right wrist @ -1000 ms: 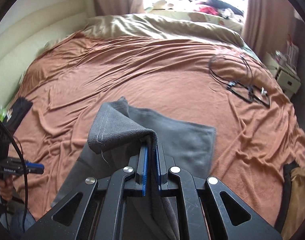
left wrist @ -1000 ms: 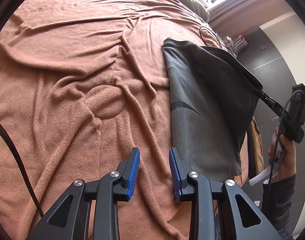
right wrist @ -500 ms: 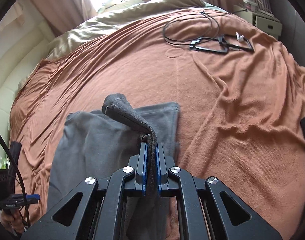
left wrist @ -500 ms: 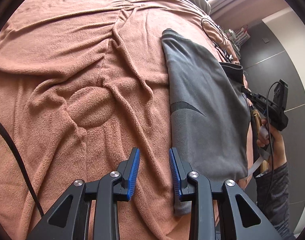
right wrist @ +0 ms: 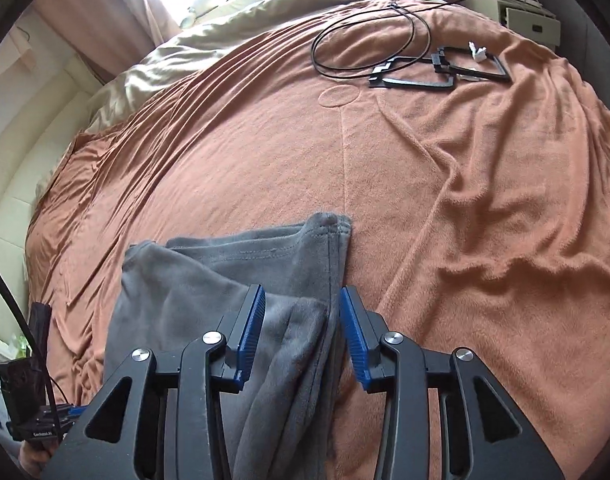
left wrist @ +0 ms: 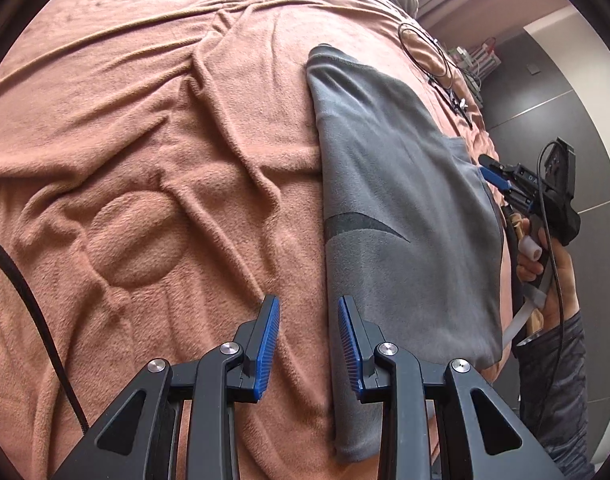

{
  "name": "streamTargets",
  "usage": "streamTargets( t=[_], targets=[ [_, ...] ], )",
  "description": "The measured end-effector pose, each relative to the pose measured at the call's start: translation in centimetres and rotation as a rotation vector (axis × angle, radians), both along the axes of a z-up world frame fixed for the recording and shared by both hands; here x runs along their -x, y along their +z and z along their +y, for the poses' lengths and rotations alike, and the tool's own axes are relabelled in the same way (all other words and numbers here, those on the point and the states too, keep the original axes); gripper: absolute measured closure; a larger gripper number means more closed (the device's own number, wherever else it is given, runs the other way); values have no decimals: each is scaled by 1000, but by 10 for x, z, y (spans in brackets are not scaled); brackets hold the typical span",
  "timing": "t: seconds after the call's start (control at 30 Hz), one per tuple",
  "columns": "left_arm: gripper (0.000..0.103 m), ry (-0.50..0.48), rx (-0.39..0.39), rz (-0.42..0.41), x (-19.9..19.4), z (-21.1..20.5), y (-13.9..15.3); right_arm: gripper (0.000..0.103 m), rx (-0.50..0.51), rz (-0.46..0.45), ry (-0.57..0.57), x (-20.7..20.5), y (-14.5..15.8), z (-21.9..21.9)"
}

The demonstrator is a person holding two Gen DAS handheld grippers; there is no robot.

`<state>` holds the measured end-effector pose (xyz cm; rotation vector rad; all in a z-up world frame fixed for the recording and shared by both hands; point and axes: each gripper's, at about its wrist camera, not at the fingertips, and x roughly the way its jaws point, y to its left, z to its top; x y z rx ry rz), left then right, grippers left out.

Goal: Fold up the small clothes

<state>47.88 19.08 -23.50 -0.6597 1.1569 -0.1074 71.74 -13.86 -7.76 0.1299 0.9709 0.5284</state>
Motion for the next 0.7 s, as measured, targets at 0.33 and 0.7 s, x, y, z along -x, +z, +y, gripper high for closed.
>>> streamTargets(
  t=[0.33, 0.7],
  targets=[
    [71, -8, -13, 2, -18, -2, -4, 97, 107, -50, -2, -25, -7, 25],
    [71, -17, -42, -4, -24, -4, -8, 100, 107, -131, -34, -18, 7, 20]
  ],
)
